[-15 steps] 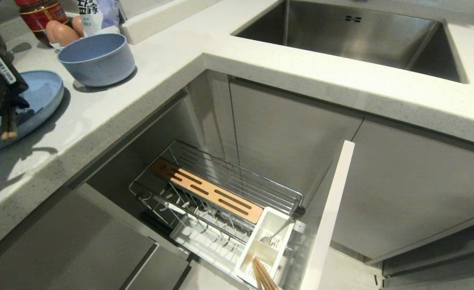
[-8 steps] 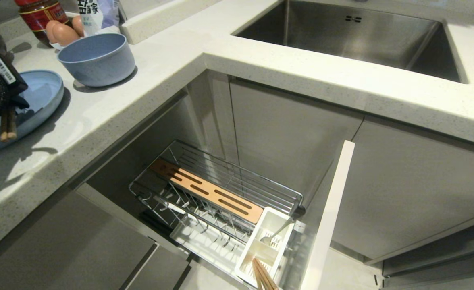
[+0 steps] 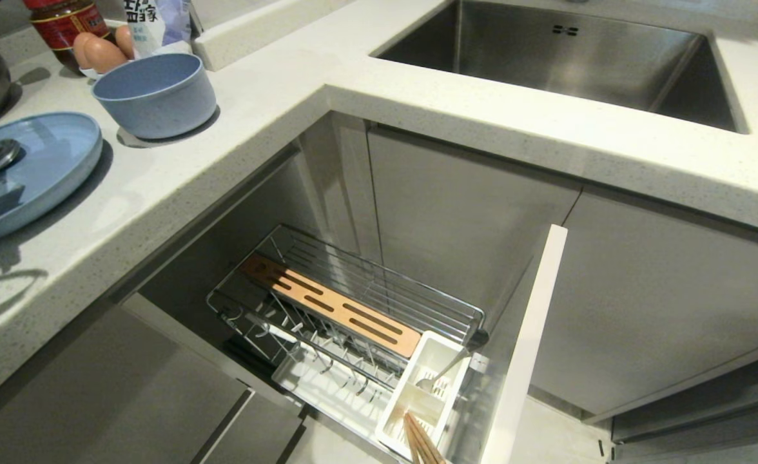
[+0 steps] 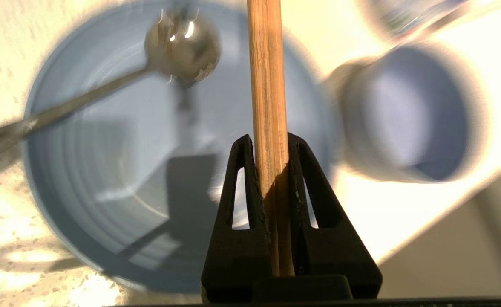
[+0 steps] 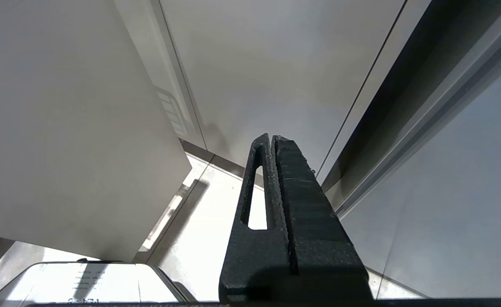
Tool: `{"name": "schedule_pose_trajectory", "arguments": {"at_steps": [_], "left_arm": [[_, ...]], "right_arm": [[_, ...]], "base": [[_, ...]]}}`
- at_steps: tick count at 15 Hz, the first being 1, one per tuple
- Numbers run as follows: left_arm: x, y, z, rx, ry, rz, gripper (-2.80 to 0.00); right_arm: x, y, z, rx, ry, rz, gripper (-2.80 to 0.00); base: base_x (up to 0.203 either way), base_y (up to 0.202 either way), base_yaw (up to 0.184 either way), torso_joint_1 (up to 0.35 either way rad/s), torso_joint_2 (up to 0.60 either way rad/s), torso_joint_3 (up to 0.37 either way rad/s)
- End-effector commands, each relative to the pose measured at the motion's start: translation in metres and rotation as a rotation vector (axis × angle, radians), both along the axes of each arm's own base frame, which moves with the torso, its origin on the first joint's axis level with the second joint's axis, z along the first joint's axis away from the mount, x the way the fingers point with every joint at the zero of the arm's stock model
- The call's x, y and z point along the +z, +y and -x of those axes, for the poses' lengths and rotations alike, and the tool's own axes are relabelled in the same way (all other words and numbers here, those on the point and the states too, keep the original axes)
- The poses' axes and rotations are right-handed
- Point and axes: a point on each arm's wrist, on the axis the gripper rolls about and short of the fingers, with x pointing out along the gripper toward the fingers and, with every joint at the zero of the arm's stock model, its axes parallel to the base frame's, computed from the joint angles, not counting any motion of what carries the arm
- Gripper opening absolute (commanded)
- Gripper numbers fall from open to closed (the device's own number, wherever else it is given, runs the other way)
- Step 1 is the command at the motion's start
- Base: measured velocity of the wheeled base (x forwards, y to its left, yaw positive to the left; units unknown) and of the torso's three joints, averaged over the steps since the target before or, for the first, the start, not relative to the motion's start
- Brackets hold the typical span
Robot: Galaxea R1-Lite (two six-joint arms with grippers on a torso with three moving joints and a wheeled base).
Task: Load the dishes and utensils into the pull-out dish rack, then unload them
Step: Pick up the chopsticks and place it in the cupboard
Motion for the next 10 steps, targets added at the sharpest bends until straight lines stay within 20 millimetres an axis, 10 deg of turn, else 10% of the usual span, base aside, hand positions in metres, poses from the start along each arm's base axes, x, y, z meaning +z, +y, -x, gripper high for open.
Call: {"name": "schedule_pose_trajectory", "arguments": {"at_steps": [1,10], "left_arm": [[0.016,-0.001,0.034,-0.055,-0.130,0.027,-2.80],[0.006,-0.023,0.071,-0.868,-0.057,0.116,-2.80]], "right_arm": [[0.000,0.000,0.000,0.000,0.000,0.000,-2.80],[0.000,0.000,0.000,0.000,0.000,0.000,-2.80]], "base": [[0.000,0.000,0.000,0.000,0.00,0.000],[0.000,0.000,0.000,0.000,0.00,0.000]]}}
